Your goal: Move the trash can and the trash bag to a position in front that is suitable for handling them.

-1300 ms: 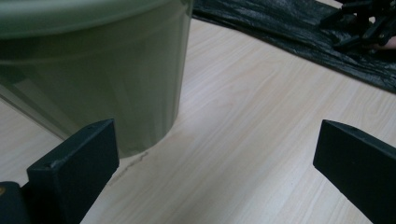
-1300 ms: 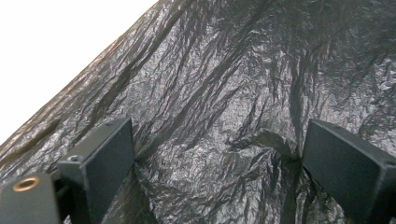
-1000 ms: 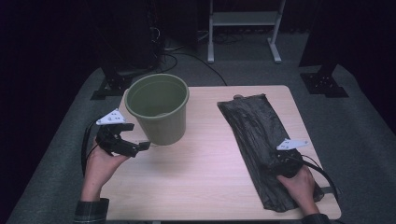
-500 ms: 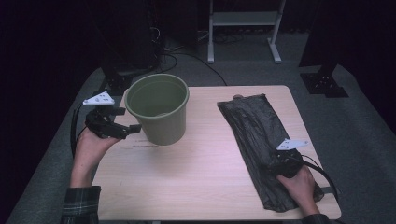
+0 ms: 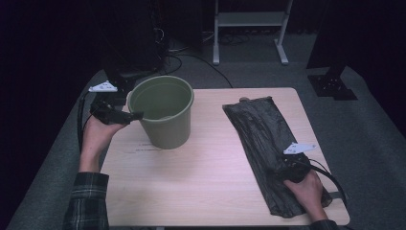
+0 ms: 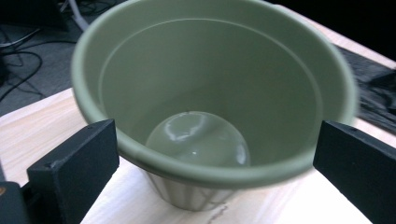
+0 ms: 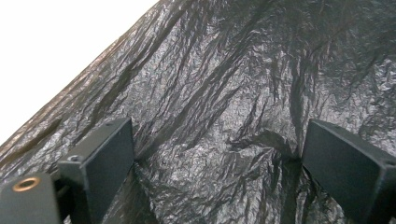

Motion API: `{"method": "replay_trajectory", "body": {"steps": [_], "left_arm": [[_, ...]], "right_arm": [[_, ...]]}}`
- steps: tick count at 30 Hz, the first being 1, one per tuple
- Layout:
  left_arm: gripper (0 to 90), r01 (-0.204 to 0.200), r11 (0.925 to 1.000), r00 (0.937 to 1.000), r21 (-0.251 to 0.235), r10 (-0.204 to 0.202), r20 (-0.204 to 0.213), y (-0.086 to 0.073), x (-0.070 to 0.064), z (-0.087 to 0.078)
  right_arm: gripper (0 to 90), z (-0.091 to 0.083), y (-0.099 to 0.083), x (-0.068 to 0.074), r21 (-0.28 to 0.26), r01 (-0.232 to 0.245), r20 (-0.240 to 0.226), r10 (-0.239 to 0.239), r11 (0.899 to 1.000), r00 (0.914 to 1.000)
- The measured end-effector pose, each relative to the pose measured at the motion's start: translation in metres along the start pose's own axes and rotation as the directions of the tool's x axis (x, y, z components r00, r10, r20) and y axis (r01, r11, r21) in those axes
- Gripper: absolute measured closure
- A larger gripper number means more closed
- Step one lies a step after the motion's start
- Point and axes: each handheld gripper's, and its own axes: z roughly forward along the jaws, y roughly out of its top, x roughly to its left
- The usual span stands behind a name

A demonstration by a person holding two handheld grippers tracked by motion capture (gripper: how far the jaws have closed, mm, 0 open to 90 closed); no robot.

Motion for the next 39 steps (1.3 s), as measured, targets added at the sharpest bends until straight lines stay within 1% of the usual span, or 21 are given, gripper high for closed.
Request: {"method": "replay_trajectory", "body": {"steps": [5, 6, 10, 14, 17, 23, 29, 31, 32, 35, 36, 37, 39], "left_arm": [[0.0, 0.011, 0.9996, 0.9999, 0.024, -0.011, -0.013, 0.001, 0.008, 0.013], [0.0, 0.011, 0.9996, 0.9999, 0.024, -0.011, -0.013, 0.001, 0.008, 0.013], [0.0, 0.014, 0.9988, 0.9993, 0.047, -0.013, -0.036, -0.001, 0.014, 0.02], [0.0, 0.026, 0.9984, 0.999, 0.049, -0.024, -0.036, -0.001, 0.017, 0.022], [0.0, 0.023, 0.9984, 0.999, 0.051, -0.021, -0.041, -0.002, 0.018, 0.023], [0.0, 0.035, 0.9984, 0.9986, 0.043, -0.033, -0.042, -0.003, 0.019, 0.027], [0.0, 0.032, 0.9983, 0.9985, 0.048, -0.03, -0.046, -0.002, 0.018, 0.031], [0.0, 0.034, 0.998, 0.9987, 0.054, -0.032, -0.039, -0.002, 0.018, 0.033], [0.0, 0.04, 0.9976, 0.9989, 0.056, -0.039, -0.025, -0.002, 0.017, 0.035], [0.0, 0.028, 0.9978, 0.9993, 0.06, -0.026, -0.025, -0.001, 0.014, 0.04], [0.0, 0.028, 0.9978, 0.9994, 0.06, -0.027, -0.02, 0.0, 0.012, 0.041], [0.0, 0.023, 0.9977, 0.9997, 0.064, -0.022, -0.006, 0.0, 0.009, 0.042], [0.0, 0.021, 0.9977, 0.9998, 0.065, -0.021, 0.002, 0.0, 0.007, 0.043]], "right_arm": [[7.9, 0.0, 0.0, 0.0, 0.0, 0.002, -0.001, -0.002, 1.0, 1.0], [7.9, 0.0, 0.0, 0.0, 0.0, 0.002, -0.001, -0.002, 1.0, 1.0], [7.9, 0.0, 0.0, 0.0, 0.0, 0.003, -0.001, -0.003, 1.0, 1.0], [7.9, 0.0, 0.0, 0.0, 0.0, 0.004, -0.002, -0.004, 1.0, 1.0], [7.9, 0.0, 0.0, 0.0, 0.0, 0.004, -0.003, -0.004, 1.0, 1.0], [7.9, 0.0, 0.0, 0.0, 0.001, 0.005, -0.003, -0.005, 1.0, 1.0], [7.9, 0.0, 0.0, 0.0, 0.0, 0.005, -0.004, -0.005, 1.0, 1.0], [7.9, 0.0, 0.0, 0.0, 0.001, 0.004, -0.004, -0.004, 1.0, 1.0], [8.0, 0.0, 0.0, 0.0, 0.001, 0.004, -0.004, -0.004, 1.0, 1.0], [7.9, 0.0, 0.0, 0.0, 0.001, 0.005, -0.005, -0.005, 1.0, 1.0], [7.9, 0.0, 0.0, 0.0, 0.001, 0.005, -0.005, -0.005, 1.0, 1.0], [7.9, 0.0, 0.0, 0.0, 0.001, 0.006, -0.005, -0.006, 1.0, 1.0], [7.9, 0.0, 0.0, 0.0, 0.0, 0.008, -0.004, -0.008, 1.0, 1.0]]}}
